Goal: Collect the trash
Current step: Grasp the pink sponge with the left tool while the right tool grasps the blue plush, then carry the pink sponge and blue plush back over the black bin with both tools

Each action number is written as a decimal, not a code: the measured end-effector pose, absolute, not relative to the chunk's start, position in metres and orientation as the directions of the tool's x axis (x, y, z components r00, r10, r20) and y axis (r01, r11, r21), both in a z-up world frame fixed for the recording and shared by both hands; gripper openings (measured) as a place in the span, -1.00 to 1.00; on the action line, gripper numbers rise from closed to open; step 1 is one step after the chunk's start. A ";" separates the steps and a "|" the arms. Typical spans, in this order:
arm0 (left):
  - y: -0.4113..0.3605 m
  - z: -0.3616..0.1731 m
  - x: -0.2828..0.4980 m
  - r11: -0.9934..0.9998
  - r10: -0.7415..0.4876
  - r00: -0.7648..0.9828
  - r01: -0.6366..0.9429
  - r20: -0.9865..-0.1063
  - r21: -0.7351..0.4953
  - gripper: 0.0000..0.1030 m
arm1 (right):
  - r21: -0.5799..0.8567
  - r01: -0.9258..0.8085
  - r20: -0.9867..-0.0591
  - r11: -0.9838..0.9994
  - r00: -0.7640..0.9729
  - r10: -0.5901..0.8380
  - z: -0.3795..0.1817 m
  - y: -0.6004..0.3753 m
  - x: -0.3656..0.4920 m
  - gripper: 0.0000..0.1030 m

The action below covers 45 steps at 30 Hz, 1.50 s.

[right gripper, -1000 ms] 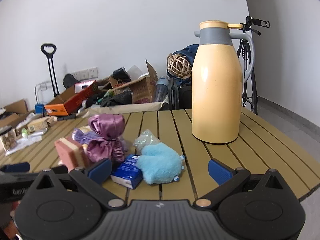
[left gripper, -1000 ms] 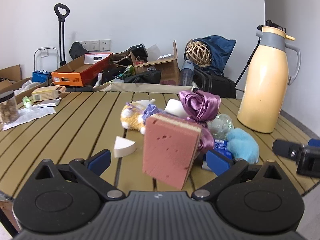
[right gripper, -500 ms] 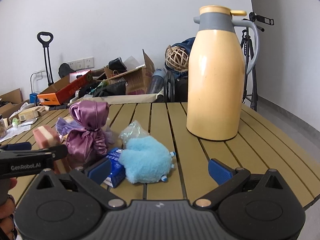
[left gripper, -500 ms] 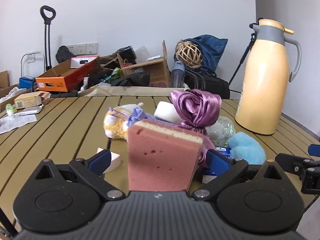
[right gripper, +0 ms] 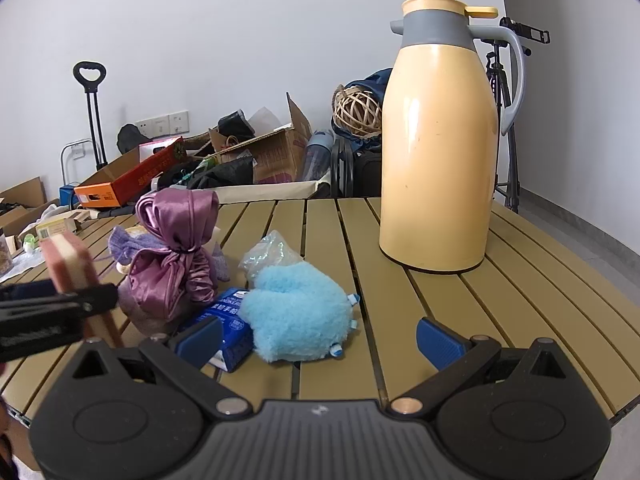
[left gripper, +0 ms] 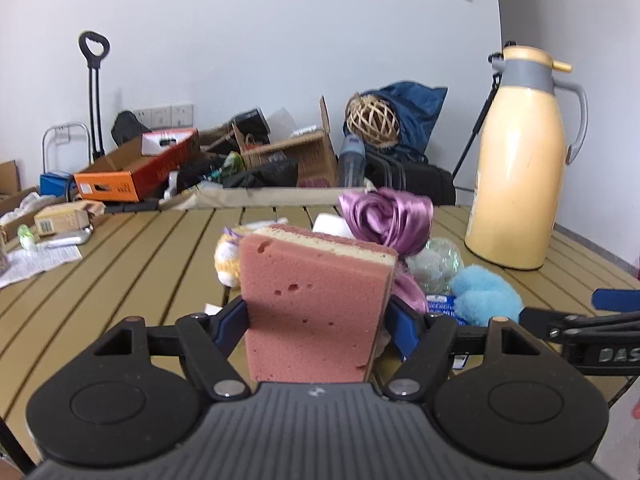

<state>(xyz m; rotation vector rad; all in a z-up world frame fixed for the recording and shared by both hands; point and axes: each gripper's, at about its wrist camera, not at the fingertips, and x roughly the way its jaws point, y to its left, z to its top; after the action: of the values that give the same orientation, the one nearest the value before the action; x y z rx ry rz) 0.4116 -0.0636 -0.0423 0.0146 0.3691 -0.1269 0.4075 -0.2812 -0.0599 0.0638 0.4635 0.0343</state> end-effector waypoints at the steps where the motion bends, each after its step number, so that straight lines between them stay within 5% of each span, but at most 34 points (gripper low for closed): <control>1: -0.062 -0.039 0.409 0.993 -0.112 0.929 0.117 -0.354 -0.007 0.42 | 0.069 -0.018 -0.445 0.997 0.894 0.047 -0.060 -0.280 0.408 1.00; 25: 0.007 -0.024 0.397 0.997 0.044 0.927 -0.067 -0.373 -0.050 0.43 | 0.145 0.088 -0.493 0.986 0.870 -0.005 -0.079 -0.267 0.475 1.00; 38: 0.003 -0.026 0.401 0.996 0.050 0.922 -0.077 -0.384 -0.054 0.43 | 0.270 0.100 -0.513 0.958 0.857 0.055 -0.092 -0.280 0.483 0.56; 45: 0.004 -0.025 0.401 0.995 0.054 0.922 -0.082 -0.382 -0.057 0.43 | 0.236 0.088 -0.500 0.968 0.865 0.043 -0.092 -0.273 0.478 0.51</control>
<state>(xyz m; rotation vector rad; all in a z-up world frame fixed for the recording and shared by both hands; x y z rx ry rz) 0.4012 0.0037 -0.0253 -0.0728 0.3904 0.0695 0.4781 -0.2735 -0.0922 0.2561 0.5272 -0.0235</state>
